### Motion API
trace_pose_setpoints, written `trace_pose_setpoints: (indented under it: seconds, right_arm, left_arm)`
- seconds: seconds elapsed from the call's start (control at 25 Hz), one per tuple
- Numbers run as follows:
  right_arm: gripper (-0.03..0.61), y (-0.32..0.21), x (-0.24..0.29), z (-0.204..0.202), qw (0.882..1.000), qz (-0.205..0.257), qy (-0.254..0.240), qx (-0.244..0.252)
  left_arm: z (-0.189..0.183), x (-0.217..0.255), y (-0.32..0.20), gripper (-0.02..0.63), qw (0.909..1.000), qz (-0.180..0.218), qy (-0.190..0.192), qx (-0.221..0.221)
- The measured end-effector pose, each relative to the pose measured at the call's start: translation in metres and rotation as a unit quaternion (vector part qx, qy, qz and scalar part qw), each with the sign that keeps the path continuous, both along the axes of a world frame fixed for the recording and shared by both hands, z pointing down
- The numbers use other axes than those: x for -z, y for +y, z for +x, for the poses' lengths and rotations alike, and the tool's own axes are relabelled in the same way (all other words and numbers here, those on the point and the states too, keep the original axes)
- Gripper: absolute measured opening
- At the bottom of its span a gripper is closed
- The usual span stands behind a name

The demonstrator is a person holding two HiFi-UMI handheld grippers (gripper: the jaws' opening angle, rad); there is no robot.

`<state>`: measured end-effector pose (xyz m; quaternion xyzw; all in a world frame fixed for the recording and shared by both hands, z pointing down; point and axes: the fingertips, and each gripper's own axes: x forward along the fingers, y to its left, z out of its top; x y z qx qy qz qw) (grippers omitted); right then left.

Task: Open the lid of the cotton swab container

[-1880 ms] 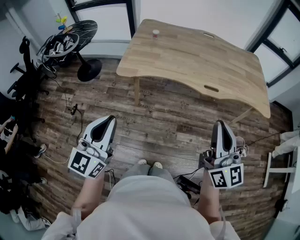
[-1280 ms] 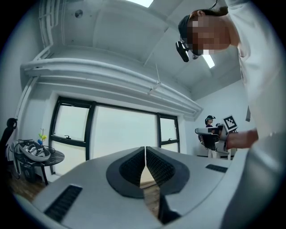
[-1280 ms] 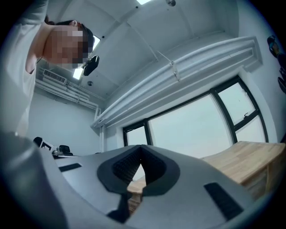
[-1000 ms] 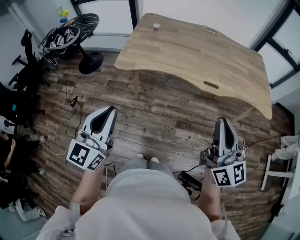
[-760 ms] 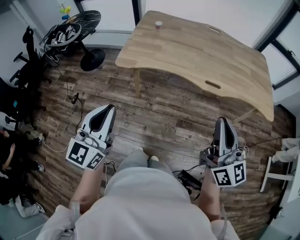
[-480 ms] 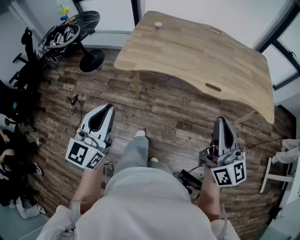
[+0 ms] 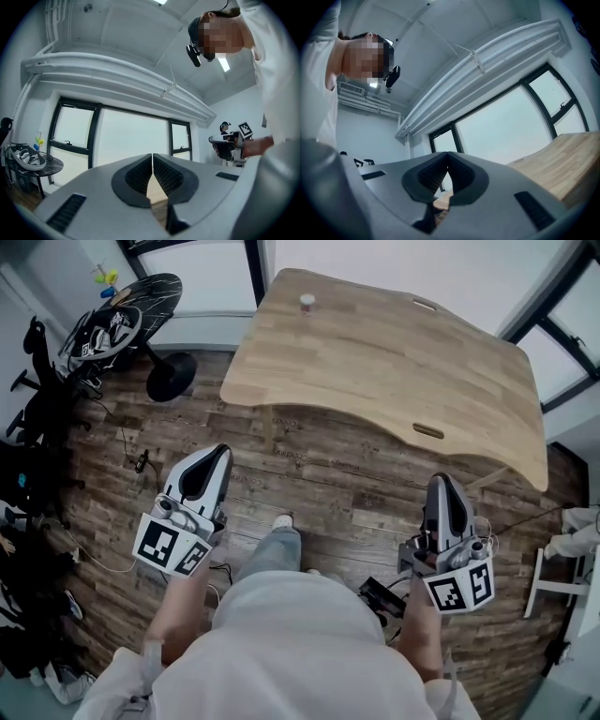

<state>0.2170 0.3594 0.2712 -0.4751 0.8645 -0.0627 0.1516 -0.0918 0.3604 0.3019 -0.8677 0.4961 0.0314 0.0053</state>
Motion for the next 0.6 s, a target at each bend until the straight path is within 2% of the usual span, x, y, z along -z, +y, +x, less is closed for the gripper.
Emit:
trace_pose_setpoints:
  seconds: [0.6]
  right_arm:
    - [0.020, -0.097, 0.001, -0.074, 0.999, 0.000, 0.016, -0.031]
  left_arm:
    - [-0.060, -0.002, -0.130, 0.018, 0.9983, -0.001, 0.000, -0.058]
